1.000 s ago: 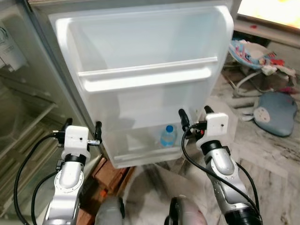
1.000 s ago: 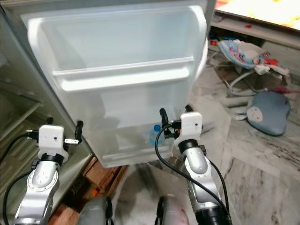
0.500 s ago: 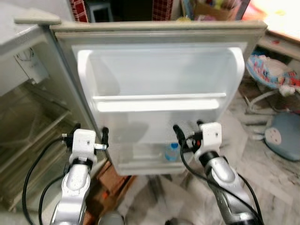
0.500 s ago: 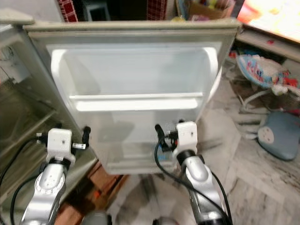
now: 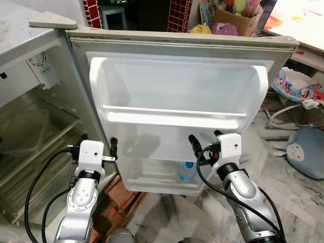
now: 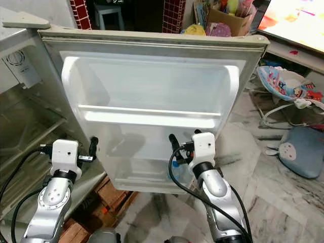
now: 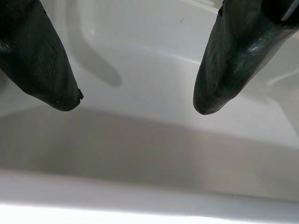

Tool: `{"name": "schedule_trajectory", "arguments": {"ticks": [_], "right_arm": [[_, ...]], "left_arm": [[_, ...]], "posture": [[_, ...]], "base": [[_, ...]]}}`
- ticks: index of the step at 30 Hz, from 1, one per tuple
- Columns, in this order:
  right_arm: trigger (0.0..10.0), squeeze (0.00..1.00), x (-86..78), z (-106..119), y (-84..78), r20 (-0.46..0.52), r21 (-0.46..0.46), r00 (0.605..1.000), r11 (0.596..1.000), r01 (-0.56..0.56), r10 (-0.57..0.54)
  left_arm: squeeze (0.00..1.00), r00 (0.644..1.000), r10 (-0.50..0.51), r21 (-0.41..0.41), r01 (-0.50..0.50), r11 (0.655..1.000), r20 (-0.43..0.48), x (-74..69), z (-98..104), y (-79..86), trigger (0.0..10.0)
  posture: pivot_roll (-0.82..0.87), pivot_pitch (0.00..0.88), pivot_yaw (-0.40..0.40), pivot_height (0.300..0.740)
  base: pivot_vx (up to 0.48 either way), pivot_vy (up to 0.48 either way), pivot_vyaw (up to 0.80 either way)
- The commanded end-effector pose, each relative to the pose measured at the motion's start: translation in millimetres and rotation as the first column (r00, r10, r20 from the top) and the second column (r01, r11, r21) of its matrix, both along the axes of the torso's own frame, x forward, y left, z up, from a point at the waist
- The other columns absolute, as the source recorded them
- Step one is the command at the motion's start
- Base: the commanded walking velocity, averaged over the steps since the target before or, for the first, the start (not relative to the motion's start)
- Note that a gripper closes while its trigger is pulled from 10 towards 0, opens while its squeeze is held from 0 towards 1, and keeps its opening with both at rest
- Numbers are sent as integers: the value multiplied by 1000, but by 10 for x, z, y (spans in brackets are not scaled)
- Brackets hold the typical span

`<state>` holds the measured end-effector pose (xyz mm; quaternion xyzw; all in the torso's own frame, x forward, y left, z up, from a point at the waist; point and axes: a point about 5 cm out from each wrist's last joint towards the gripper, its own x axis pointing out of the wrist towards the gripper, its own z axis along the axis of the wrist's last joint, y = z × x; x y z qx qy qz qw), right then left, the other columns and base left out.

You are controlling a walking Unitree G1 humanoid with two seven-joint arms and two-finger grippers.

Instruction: Restocking fridge

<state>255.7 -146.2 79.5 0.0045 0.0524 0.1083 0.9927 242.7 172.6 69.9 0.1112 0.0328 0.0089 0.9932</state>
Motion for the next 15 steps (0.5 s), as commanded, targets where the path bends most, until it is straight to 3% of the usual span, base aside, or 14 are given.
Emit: {"name": "schedule_trajectory", "arguments": {"ticks": [1, 3, 15], "right_arm": [[10000, 0, 4, -19, -82, -27, 1, 999, 999, 38, -38], [10000, 0, -11, -92, -110, -77, 14, 995, 998, 62, -61], [10000, 0, 15, -46, -149, -36, -15, 997, 997, 75, -75]], "left_arm": [[0, 999, 48, 17, -49, 999, 22, 18, 49, 110, 10000], [0, 999, 47, 20, -48, 999, 19, 20, 43, 114, 10000], [0, 999, 35, 23, -36, 999, 20, 35, 47, 90, 10000]], "posture": [[115, 0, -24, 740], [115, 0, -24, 740], [114, 0, -19, 740]], "base": [[-386, 0, 0], [-407, 0, 0], [-358, 0, 0]]}}
